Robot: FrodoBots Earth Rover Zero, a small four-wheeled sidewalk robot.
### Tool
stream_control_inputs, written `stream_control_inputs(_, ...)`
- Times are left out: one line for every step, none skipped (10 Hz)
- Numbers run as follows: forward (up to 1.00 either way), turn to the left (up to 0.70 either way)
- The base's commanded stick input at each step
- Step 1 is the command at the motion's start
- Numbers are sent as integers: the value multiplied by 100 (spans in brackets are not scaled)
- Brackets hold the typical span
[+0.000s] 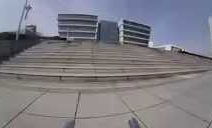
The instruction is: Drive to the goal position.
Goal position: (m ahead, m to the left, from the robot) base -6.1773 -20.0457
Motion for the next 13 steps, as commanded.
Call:
stream_control_inputs(0,-45)
stream_control_inputs(0,-45)
stream_control_inputs(0,-45)
stream_control_inputs(0,-45)
stream_control_inputs(0,-45)
stream_control_inputs(0,-45)
stream_control_inputs(0,-45)
stream_control_inputs(0,-45)
stream_control_inputs(0,-45)
stream_control_inputs(0,-45)
stream_control_inputs(0,-45)
stream_control_inputs(0,-45)
stream_control_inputs(0,-45)
